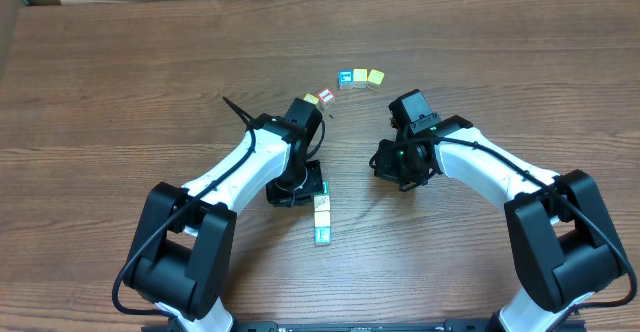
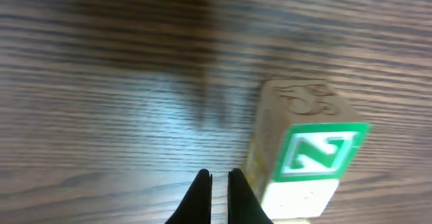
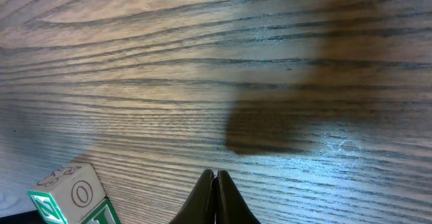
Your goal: Flip 4 blocks
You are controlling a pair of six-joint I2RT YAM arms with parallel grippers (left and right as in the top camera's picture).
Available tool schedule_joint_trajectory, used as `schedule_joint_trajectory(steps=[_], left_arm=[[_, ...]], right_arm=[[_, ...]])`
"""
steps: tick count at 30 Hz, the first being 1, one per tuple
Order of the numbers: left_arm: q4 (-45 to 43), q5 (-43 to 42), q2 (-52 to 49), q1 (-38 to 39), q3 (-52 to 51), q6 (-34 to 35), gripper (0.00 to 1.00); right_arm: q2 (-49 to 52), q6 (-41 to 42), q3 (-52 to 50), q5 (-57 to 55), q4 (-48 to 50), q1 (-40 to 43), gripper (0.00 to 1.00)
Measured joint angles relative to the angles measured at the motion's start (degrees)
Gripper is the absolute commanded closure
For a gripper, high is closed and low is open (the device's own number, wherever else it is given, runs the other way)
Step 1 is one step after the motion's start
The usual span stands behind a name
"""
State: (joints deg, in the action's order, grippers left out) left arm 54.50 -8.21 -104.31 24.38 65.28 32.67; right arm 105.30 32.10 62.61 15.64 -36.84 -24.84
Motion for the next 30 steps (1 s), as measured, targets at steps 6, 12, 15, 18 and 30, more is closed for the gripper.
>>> schedule_joint_trajectory(steps=[6,12,15,18,30], left_arm=[[0.8,2.8,0.0,-3.1,0.0,0.0,0.96],[0.7,2.9,0.0,-10.9,0.0,-0.3,0.79],[0.8,2.9,0.0,-14.8,0.0,-2.2,0.34],[0.8,3.0,0.0,-17.8,0.0,-3.9,0.23],[4.8,4.0,0.0,-19.6,4.2,-8.6,0.28]], right_arm=[[0.0,0.0,0.0,0.0,0.0,0.0,0.93],[0.0,-0.3,0.0,-0.6,0.0,0.0,0.71],[0.0,-0.6,0.0,-3.1,-0.1,0.0,0.48],[0.0,-0.5,0.0,-7.6,0.1,0.0,0.39],[0.0,-3.1,0.1,-21.5,-1.9,0.1,0.17]])
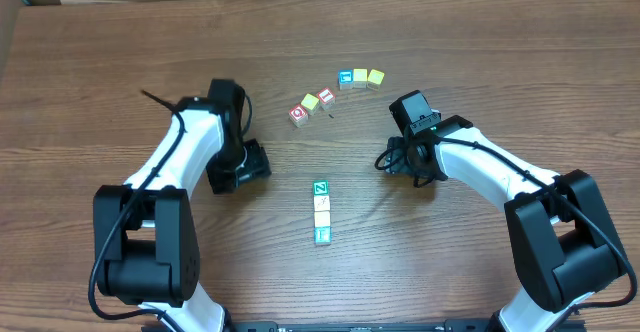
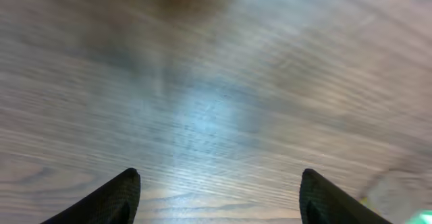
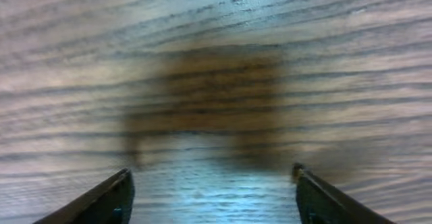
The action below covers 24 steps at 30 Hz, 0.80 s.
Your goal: Flip 4 blocks
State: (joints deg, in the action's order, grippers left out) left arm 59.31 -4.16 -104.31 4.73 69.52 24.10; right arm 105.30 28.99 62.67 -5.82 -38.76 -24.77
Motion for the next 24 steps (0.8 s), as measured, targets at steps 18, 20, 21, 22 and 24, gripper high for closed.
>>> schedule_joint_trajectory(steps=[18,20,21,22,24], left_arm=[[-3.6,3.6,5.9,0.0,11.3,-1.7,0.00],[-3.6,3.6,5.9,0.0,11.3,-1.7,0.00],[-3.6,3.6,5.9,0.0,11.3,-1.7,0.00],[-3.6,3.6,5.9,0.0,11.3,-1.7,0.00],[-3.6,3.6,5.9,0.0,11.3,-1.7,0.00]], right_arm=[[0.2,-3.5,11.9,-1.2,-4.5,0.0,0.00],[0.2,-3.6,11.9,-1.3,-4.6,0.0,0.00],[0.2,-3.6,11.9,-1.2,-4.6,0.0,0.00],[0.2,-3.6,11.9,-1.2,-4.5,0.0,0.00],[0.2,-3.6,11.9,-1.2,-4.6,0.0,0.00]])
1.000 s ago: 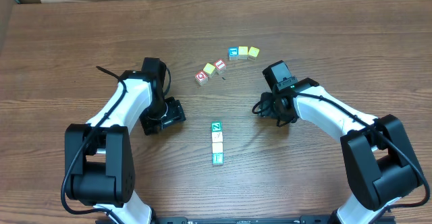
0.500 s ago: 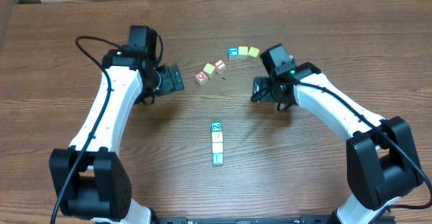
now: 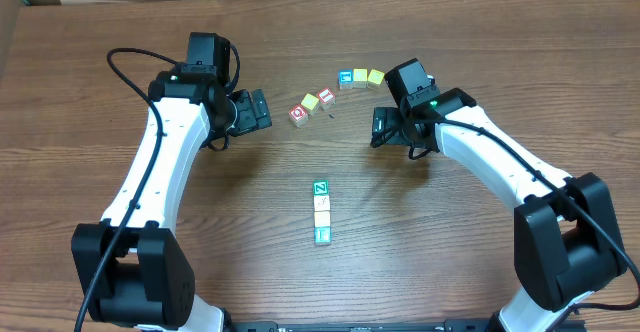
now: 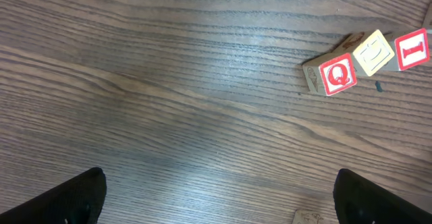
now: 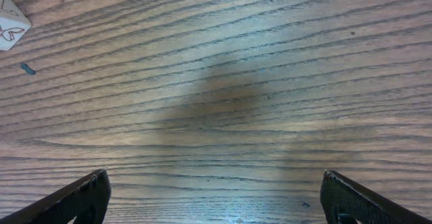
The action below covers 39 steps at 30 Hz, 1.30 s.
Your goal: Flip 4 blocks
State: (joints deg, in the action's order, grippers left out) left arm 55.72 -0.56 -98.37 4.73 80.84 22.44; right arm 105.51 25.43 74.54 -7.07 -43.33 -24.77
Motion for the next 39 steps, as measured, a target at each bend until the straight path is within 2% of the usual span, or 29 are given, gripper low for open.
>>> schedule_joint_trajectory(steps=[21,25,34,39], left_arm=[[0.0,0.0,0.0,0.0,0.0,0.0,0.00],[0.0,0.0,0.0,0.0,0.0,0.0,0.00],[0.0,0.0,0.0,0.0,0.0,0.0,0.00],[0.0,0.0,0.0,0.0,0.0,0.0,0.00]], right_arm=[[-2.1,0.0,0.0,0.0,-0.1,0.0,0.00],[-10.0,0.0,-0.1,0.0,-0.2,0.0,0.00],[-35.7,0.0,-0.1,-0.4,0.0,0.0,0.00],[-44.0,0.0,-0.1,-0.4,0.0,0.0,0.00]])
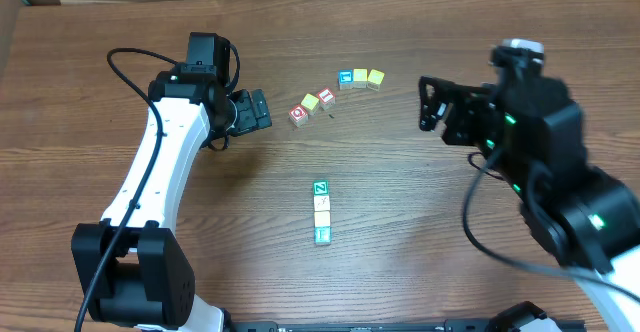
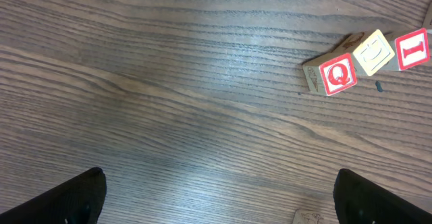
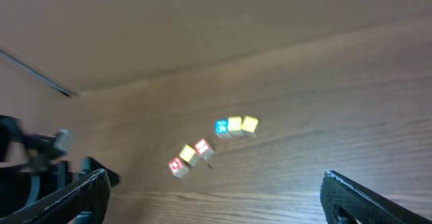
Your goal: Flip 4 blocks
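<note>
A line of several blocks (image 1: 321,212) lies mid-table, a green Z block (image 1: 320,188) at its far end and a teal one at the near end. Further back lie a red Q block (image 1: 297,115) (image 2: 337,75), a yellow block (image 2: 373,52) and a red I block (image 2: 413,48). Behind those sit a blue block (image 1: 345,78) (image 3: 221,127) and two yellow ones. My left gripper (image 1: 255,110) (image 2: 219,207) is open and empty, just left of the Q block. My right gripper (image 1: 440,112) (image 3: 219,204) is open, empty and raised high above the table's right side.
Brown wooden table (image 1: 100,42) with a cardboard wall along its far edge (image 3: 169,21). The left arm (image 1: 160,172) reaches up the left side. The right arm's body (image 1: 560,182) looms over the right half of the overhead view.
My right gripper, low over the table near the blue and yellow blocks, now stands raised high and further right, still open. The left arm and all blocks have not moved.
Both grippers were shut and low, the left one at the green Z block. Then both were open, the left one off to the left, the Z block lying in line with the others. Later the left stood by the Q block. Now the right is raised.
</note>
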You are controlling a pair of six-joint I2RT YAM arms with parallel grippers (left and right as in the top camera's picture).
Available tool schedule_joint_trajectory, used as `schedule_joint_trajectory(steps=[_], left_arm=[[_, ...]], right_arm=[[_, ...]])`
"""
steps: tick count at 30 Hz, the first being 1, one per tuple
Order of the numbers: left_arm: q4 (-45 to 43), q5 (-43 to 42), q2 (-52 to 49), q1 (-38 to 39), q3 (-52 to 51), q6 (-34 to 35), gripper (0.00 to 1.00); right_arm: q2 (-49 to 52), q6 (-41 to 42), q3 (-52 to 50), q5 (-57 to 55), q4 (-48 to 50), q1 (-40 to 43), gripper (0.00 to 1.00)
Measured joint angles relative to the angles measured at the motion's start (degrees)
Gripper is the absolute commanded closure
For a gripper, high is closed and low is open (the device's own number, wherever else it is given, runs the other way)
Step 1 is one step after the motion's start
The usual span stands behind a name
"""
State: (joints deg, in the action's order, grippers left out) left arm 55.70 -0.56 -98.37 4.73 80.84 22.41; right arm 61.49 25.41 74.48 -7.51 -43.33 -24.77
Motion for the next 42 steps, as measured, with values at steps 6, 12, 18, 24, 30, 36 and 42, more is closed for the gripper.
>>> schedule_joint_trajectory(steps=[6,12,18,24,30,36,42], left_arm=[[0.0,0.0,0.0,0.0,0.0,0.0,0.00],[0.0,0.0,0.0,0.0,0.0,0.0,0.00],[0.0,0.0,0.0,0.0,0.0,0.0,0.00],[0.0,0.0,0.0,0.0,0.0,0.0,0.00],[0.0,0.1,0.0,0.0,0.0,-0.1,0.00],[0.0,0.3,0.0,0.0,0.0,-0.1,0.00],[0.0,0.4,0.0,0.0,0.0,-0.1,0.00]], right_arm=[[-8.0,0.0,0.0,0.0,0.0,0.7,0.00],[-16.2,0.0,0.0,0.0,-0.7,8.3,0.00],[-24.7,0.0,0.0,-1.6,-3.3,15.1,0.00],[-34.4,0.0,-5.1,-3.3,-2.8,19.5,0.00],[-44.5,0.0,-20.6,-3.5,8.0,21.7,0.00],[-51.9,0.0,-39.3,-2.3,29.9,22.9,0.00],[-58.1,-3.7,-55.1,1.4,52.4,23.3,0.00]])
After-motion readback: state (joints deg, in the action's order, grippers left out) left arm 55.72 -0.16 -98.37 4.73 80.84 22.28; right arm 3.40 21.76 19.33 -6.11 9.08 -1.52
